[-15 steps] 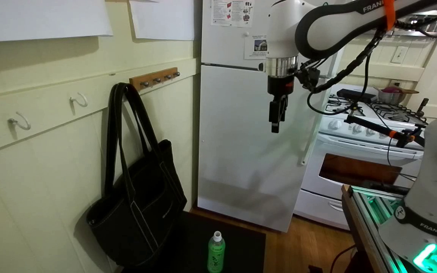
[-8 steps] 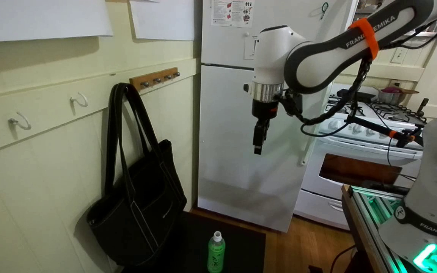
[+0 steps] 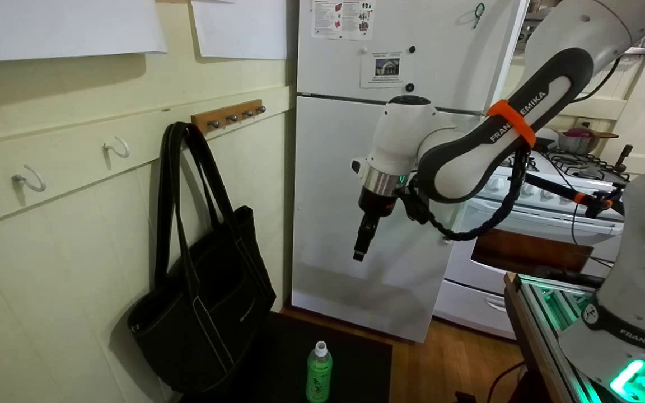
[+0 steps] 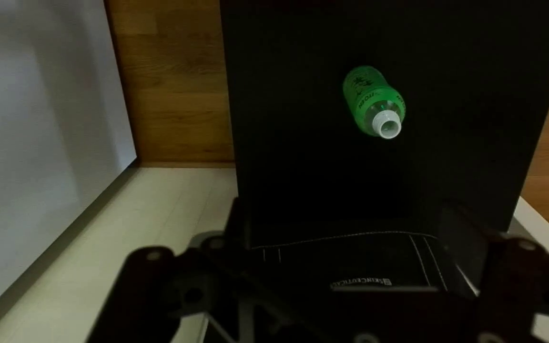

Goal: Put the bottle in the bag and put the bag on the chair

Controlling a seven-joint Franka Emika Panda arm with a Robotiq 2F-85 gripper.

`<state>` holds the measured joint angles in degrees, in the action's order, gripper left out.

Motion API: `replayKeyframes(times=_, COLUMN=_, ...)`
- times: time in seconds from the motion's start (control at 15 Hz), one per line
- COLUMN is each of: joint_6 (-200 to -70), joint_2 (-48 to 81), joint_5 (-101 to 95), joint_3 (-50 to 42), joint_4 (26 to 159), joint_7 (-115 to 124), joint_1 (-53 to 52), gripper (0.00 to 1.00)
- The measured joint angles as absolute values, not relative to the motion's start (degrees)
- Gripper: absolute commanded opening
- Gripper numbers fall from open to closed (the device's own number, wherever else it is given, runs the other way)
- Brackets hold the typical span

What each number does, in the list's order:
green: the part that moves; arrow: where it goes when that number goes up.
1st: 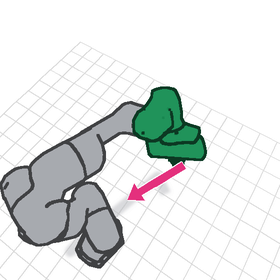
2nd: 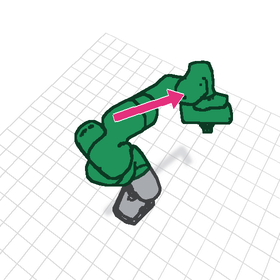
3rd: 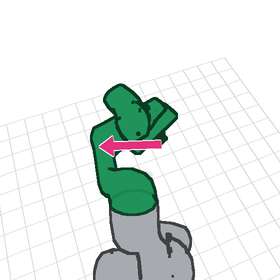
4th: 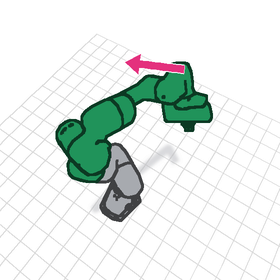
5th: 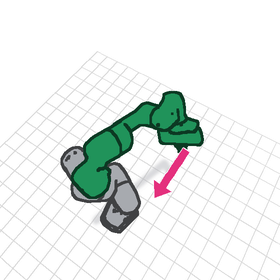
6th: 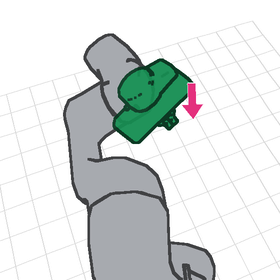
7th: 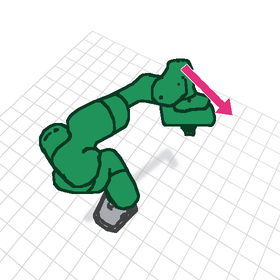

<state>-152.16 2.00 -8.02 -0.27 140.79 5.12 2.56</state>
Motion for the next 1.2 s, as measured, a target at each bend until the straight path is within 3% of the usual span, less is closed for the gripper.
replayKeyframes(times=0.53, joint_6=-152.5, joint_2=4.2, joint_5=-6.2, joint_3=-0.1, joint_4=140.1, joint_7=3.1, joint_1=2.3, gripper=1.0)
replayKeyframes(times=1.2, joint_6=-152.5, joint_2=28.0, joint_5=-1.2, joint_3=2.5, joint_4=127.1, joint_7=-3.2, joint_1=1.4, gripper=1.0)
